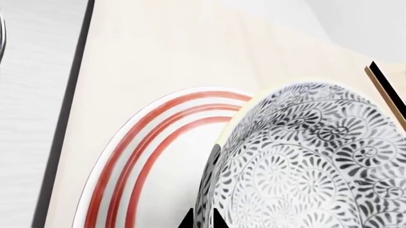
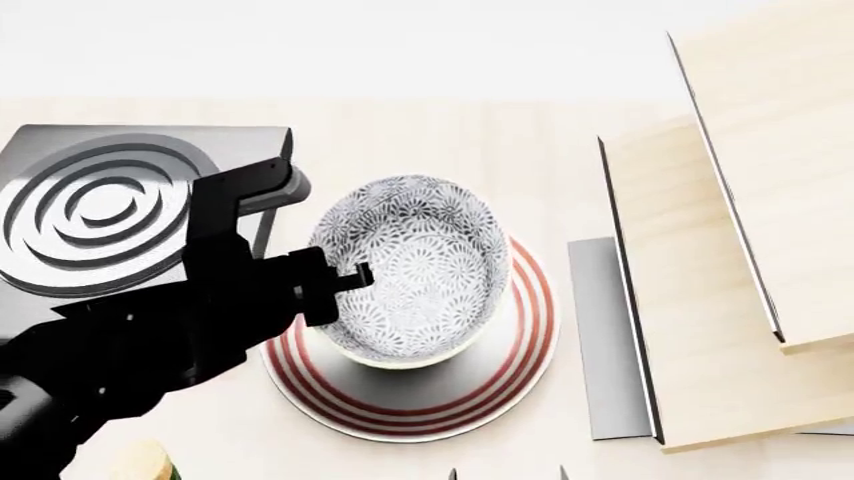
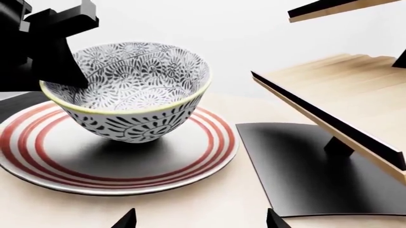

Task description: Pick up the akita bowl and put it on the plate.

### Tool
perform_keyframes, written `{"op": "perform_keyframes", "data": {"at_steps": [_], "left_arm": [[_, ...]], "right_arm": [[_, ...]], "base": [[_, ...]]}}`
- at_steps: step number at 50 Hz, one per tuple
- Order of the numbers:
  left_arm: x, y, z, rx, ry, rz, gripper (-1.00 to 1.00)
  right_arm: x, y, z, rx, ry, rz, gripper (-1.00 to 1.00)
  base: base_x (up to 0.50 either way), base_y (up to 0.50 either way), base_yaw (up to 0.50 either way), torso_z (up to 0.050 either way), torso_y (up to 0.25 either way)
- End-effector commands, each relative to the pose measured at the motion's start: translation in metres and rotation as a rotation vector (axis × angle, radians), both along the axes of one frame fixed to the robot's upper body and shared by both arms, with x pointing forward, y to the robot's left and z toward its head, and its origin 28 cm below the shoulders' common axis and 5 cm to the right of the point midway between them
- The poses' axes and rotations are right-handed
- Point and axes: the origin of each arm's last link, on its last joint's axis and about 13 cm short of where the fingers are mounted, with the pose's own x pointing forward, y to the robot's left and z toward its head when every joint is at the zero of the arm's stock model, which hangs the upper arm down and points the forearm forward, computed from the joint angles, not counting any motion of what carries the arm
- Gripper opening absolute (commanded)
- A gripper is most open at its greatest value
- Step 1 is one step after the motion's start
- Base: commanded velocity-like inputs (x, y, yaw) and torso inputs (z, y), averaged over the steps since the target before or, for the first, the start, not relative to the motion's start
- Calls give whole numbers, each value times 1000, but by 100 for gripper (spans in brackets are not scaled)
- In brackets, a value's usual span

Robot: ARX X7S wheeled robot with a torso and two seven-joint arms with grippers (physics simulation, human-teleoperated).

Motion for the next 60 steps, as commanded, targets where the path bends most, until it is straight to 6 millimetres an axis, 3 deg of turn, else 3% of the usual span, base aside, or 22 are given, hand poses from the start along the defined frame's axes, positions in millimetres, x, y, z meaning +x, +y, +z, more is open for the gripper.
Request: {"op": "perform_keyframes", "data": {"at_steps": [1,12,13,37,50,56,60], "left_arm": [[1,-2,3,-24,-16,2,-100],[2,-1,4,-24,-19,7,-100],[2,-1,4,-26,-17,9,100],[4,-1,8,-9,-40,21,100],[12,4,30,63,-119,30,100],[18,13,47,122,-204,27,100],[12,24,57,136,-241,46,100]], "right_arm": [[-1,-1,-6,-17,37,-8,100],[-2,0,-8,-20,40,-2,100],[-2,0,-8,-19,40,-1,100],[-2,0,-11,-21,50,0,100],[-3,1,-5,-20,37,-1,100],[-3,2,-4,-24,29,1,100],[-2,2,-3,-23,28,1,100]], "base": [[0,0,0,0,0],[1,0,0,0,0],[0,0,0,0,0],[0,0,0,0,0],[0,0,0,-1,-1],[0,0,0,0,0],[0,0,0,0,0]]}}
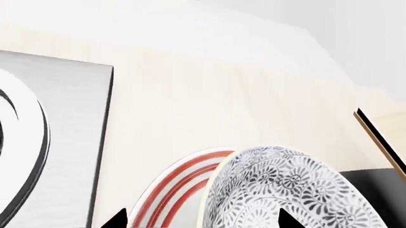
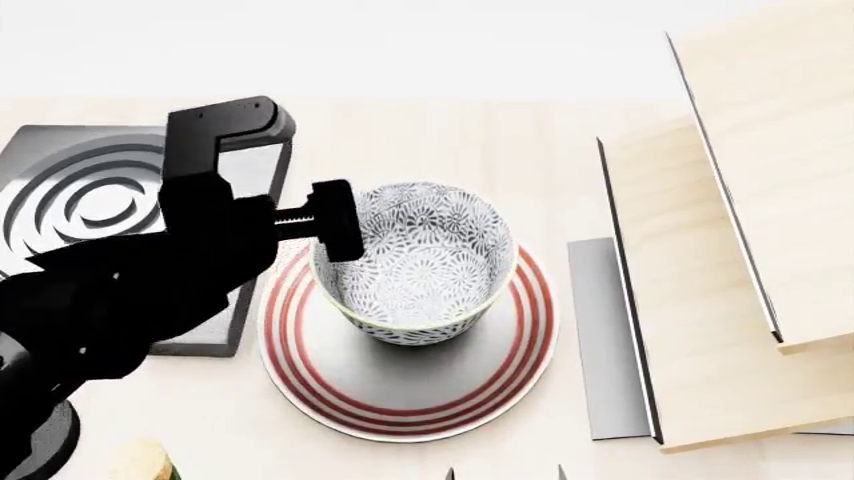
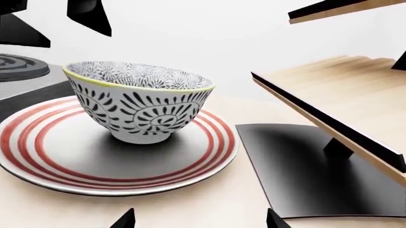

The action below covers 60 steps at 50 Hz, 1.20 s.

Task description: Pick up the akita bowl and put it on the plate.

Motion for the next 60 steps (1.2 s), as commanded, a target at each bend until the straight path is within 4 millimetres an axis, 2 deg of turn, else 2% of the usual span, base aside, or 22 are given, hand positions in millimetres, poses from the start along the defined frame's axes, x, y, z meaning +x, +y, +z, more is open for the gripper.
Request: {"op": "perform_keyframes", "data": {"at_steps": [1,9,19,26,35,42,46,53,60], "left_arm": [[-3,17,24,61,-102,21,100],[-27,38,39,92,-189,44,100],[-53,54,53,142,-280,72,100],[-74,66,56,167,-346,102,100],[-108,92,60,175,-438,190,100],[-127,112,42,173,-452,265,100],[-133,125,24,173,-436,319,100],[-156,135,-2,166,-444,374,100],[-178,135,-15,221,-511,444,100]], "right_arm": [[-3,1,-4,-18,29,4,100],[-3,1,-4,-24,28,4,100],[-4,3,-2,-31,24,3,100],[-3,2,-4,-29,25,-1,100],[-2,2,-4,-29,22,-3,100],[-2,0,-2,-33,19,-13,100],[2,-6,6,-41,-7,-44,100],[4,-17,29,-56,-77,-106,100],[-2,-22,53,-74,-154,-130,100]], "base": [[0,0,0,0,-10],[0,0,0,0,0],[0,0,0,0,0],[0,0,0,0,-1],[0,0,0,0,0],[0,0,0,-1,-1],[0,0,0,0,0],[0,0,0,0,0],[0,0,0,0,0]]}}
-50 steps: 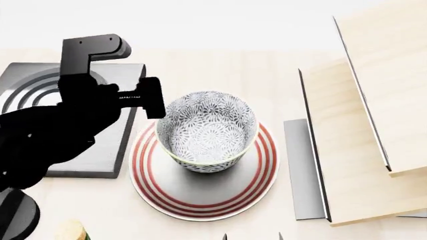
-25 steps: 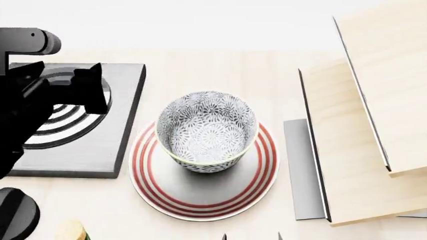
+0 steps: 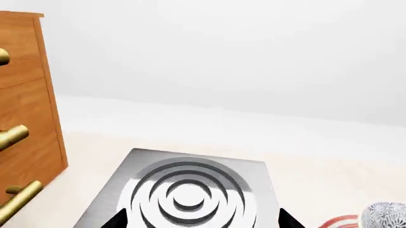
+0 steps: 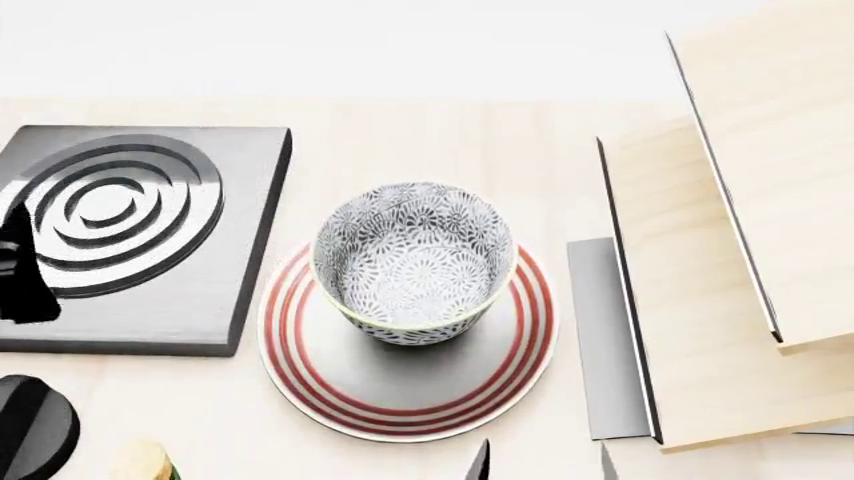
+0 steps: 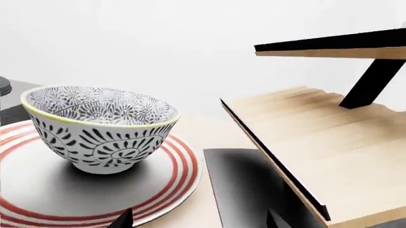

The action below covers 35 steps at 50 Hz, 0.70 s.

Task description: Pick up the akita bowl and put it on the plate.

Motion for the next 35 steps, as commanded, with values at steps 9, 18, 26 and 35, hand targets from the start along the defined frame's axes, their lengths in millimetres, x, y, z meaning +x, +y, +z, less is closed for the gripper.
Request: {"op": "perform_keyframes", "data": {"at_steps": [9,18,26,35], "left_arm": [[-53,4,-27,72,-141,153,100],[-77,4,-9,91,-269,200,100],[-99,1,6,103,-361,228,100],[-124,-7,16,134,-447,215,100]], "right_arm": [[-7,-20,68,-55,-208,-107,100],[-25,-26,112,-68,-363,-145,100],[-39,-28,137,-89,-453,-164,100],[-55,-33,154,-78,-525,-185,100]], "base": [[0,0,0,0,0],[0,0,0,0,0],[0,0,0,0,0],[0,0,0,0,0]]}}
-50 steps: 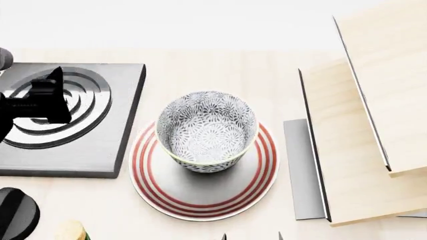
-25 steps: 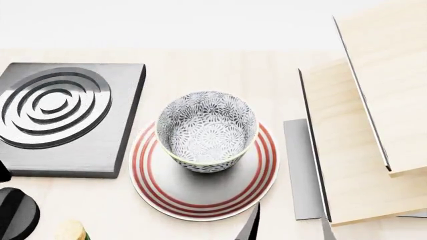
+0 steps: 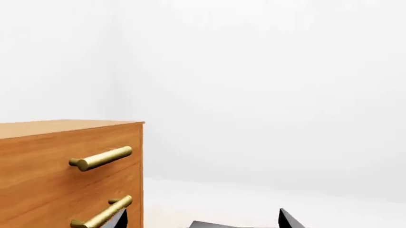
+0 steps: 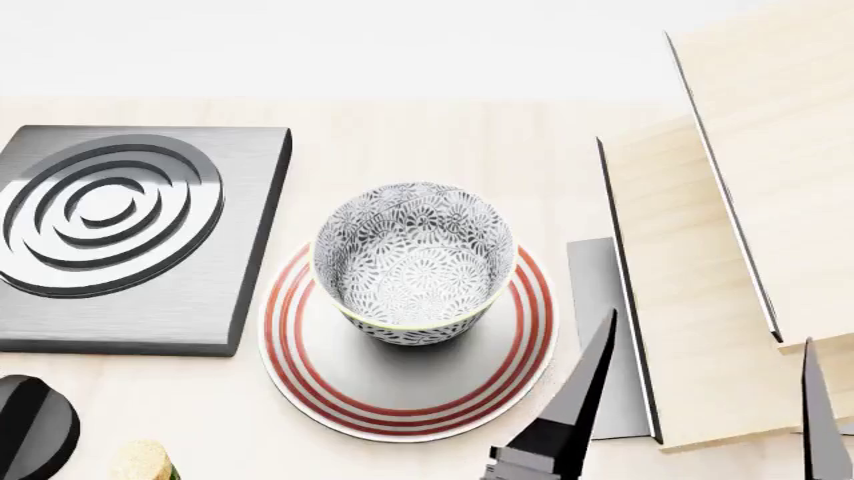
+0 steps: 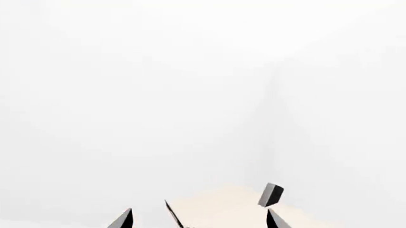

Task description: Pick up the akita bowl and put it on the plate.

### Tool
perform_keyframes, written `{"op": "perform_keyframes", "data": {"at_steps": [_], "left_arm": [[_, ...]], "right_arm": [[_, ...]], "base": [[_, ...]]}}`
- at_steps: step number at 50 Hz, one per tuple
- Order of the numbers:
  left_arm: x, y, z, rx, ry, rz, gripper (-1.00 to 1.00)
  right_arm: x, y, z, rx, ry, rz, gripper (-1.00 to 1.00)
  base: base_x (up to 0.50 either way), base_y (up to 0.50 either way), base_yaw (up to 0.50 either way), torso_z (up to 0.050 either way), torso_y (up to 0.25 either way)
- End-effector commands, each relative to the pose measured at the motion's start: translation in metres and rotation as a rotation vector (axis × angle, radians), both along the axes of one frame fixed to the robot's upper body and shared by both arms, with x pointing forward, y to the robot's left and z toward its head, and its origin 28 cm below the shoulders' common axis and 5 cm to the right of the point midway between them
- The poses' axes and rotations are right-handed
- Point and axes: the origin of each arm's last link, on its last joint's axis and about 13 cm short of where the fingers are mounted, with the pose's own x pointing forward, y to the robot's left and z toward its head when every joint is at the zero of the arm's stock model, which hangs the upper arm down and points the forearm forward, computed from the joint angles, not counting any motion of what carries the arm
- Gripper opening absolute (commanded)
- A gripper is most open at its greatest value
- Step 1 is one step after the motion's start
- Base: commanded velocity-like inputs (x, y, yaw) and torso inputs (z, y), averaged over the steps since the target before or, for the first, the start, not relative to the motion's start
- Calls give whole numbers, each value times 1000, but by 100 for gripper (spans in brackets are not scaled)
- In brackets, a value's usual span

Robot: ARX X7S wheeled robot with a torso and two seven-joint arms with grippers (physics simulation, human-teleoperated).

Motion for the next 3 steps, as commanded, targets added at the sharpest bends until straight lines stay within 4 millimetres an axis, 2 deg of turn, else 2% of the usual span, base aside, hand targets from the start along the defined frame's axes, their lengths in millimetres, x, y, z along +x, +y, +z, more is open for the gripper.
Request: {"op": "perform_keyframes", "data": {"at_steps": [1,3], "left_arm": [[-29,-9,11,42,-112,10,100],[-32,-11,11,62,-128,15,100]], "right_arm": [[-21,-5,26,0,-105,-25,100],[-23,-6,27,5,-115,-23,100]], "base": [[0,0,0,0,0],[0,0,0,0,0]]}}
